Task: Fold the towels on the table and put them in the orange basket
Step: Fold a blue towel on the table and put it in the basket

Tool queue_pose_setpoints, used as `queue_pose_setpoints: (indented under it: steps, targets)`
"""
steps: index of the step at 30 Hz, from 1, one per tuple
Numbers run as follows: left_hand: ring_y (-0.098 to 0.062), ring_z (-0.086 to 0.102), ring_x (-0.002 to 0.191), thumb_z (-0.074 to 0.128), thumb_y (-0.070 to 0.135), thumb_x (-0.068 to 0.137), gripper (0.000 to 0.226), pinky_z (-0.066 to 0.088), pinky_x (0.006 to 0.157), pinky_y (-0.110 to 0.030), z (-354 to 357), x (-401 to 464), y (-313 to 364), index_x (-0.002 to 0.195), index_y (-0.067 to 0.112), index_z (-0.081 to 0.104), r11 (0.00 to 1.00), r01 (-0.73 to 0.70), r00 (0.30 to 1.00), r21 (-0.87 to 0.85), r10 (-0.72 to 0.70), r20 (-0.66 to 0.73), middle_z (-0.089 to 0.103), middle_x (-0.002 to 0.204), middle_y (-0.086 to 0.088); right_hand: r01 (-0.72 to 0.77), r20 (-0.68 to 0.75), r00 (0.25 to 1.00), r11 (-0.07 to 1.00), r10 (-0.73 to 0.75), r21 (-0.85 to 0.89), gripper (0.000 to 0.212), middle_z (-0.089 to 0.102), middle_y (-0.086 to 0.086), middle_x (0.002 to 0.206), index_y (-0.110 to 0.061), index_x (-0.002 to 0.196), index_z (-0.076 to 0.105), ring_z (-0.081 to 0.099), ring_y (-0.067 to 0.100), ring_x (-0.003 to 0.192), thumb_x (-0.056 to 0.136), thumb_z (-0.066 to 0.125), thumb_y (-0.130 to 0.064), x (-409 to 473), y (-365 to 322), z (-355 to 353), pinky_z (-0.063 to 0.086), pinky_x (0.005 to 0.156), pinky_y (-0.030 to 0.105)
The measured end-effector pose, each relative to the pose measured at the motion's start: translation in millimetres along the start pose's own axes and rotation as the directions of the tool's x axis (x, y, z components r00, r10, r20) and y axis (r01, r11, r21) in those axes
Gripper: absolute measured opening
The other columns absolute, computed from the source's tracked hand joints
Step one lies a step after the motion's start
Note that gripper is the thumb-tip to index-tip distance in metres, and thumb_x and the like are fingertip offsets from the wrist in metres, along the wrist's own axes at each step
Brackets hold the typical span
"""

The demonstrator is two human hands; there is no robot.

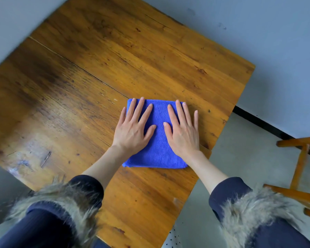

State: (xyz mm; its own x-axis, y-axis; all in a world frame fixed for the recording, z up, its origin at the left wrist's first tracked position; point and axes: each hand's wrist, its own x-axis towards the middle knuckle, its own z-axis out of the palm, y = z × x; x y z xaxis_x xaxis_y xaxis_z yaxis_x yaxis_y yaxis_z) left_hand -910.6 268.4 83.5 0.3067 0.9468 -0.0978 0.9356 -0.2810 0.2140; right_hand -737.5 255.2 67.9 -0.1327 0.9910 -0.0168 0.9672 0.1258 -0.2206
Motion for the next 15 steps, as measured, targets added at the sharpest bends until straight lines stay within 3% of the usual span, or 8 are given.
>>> queue_pose_setpoints:
  steps: [3, 9, 15]
  targets:
    - [-0.029, 0.008, 0.144, 0.032, 0.047, 0.094, 0.06, 0.007, 0.116, -0.047, 0.1, -0.3, 0.8, 0.146, 0.018, 0.026, 1.0, -0.003, 1.0, 0.005, 0.003, -0.003, 0.013, 0.156, -0.008, -0.002, -0.001, 1.0, 1.0, 0.002, 0.008, 0.053, 0.023, 0.011, 0.153, -0.014, 0.145, 0.03, 0.017, 0.027, 0.143, 0.097, 0.035, -0.036, 1.2, -2.7, -1.4, 0.009, 0.112, 0.057]
    - [-0.033, 0.017, 0.142, 0.03, 0.039, 0.096, 0.052, 0.015, 0.113, -0.051, -0.9, -38.0, 3.2, 0.143, 0.016, 0.034, 0.998, -0.068, 0.993, -0.012, 0.067, -0.102, 0.025, 0.153, -0.013, 0.037, -0.051, 0.998, 0.999, -0.037, -0.003, 0.052, 0.029, 0.014, 0.15, -0.014, 0.142, 0.037, 0.022, 0.03, 0.141, 0.095, 0.033, -0.036, -37.5, -13.4, -7.9, 0.013, 0.11, 0.057]
    - [-0.033, 0.019, 0.141, 0.027, 0.041, 0.096, 0.052, 0.018, 0.111, -0.053, 13.5, -76.2, -1.4, 0.145, 0.023, 0.029, 0.999, -0.017, 1.0, 0.033, 0.017, 0.021, 0.024, 0.153, -0.009, 0.039, 0.062, 0.997, 0.999, -0.038, -0.008, 0.052, 0.029, 0.012, 0.15, -0.017, 0.141, 0.039, 0.024, 0.029, 0.14, 0.094, 0.032, -0.038, -63.9, -17.7, -2.9, 0.018, 0.109, 0.058]
